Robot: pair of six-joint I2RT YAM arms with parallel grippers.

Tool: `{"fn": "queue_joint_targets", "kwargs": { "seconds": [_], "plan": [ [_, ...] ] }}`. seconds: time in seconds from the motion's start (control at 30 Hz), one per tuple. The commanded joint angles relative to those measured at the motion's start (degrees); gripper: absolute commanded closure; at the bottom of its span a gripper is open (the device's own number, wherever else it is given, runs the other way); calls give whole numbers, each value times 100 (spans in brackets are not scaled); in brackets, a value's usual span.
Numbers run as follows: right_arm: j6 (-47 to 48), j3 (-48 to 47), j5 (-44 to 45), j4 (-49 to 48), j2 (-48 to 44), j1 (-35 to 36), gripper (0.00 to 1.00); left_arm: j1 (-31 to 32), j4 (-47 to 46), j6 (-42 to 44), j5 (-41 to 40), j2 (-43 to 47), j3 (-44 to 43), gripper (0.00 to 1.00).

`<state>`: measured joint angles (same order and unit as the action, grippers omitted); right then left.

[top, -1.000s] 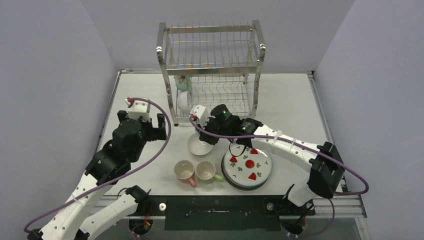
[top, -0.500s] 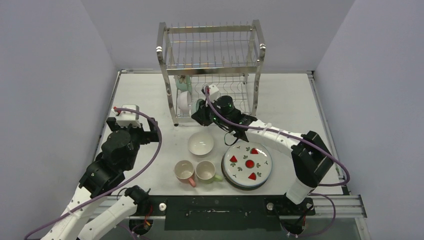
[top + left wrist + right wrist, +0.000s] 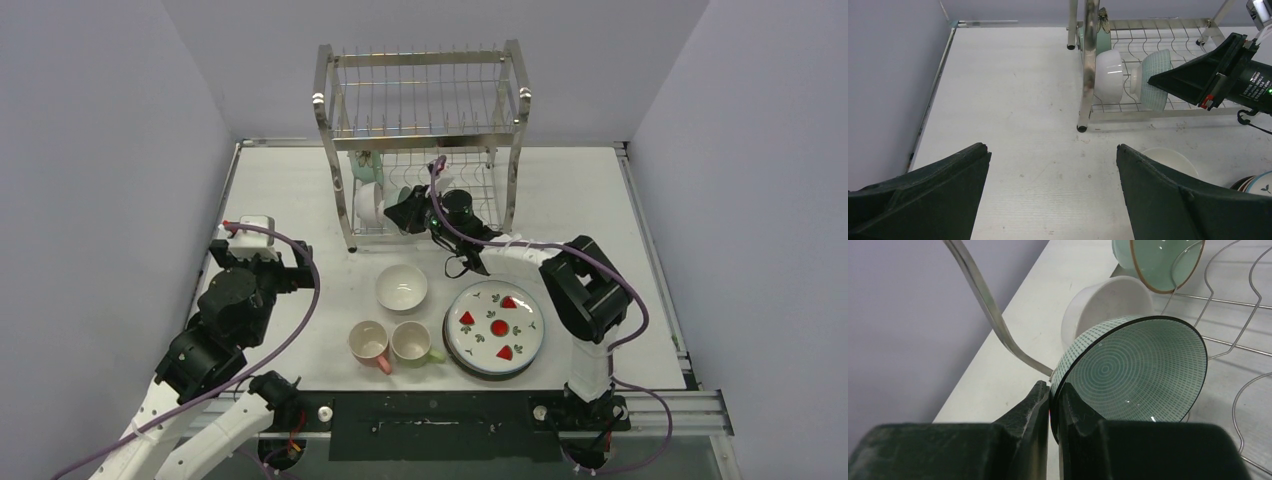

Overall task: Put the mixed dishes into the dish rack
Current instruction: Insert the bowl into the dish rack.

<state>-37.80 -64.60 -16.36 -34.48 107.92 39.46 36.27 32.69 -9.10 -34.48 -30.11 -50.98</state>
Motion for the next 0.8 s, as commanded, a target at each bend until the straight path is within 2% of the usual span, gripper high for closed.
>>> {"fn": "queue_joint_targets", "kwargs": {
  "seconds": [0.0,0.47,0.77],
  "plan": [
    [-507,-412,-310,-1488,128,-184,100,-7,-374,121,-22,74,0,3],
    [-1387,-974,-677,-2352,1111,-482,100,41,-403,215,-34,118,27,3],
    [-1547,-1099,-781,-2428,1404,-534,100,64,-412,246,-52,142,40,3]
  ]
}}
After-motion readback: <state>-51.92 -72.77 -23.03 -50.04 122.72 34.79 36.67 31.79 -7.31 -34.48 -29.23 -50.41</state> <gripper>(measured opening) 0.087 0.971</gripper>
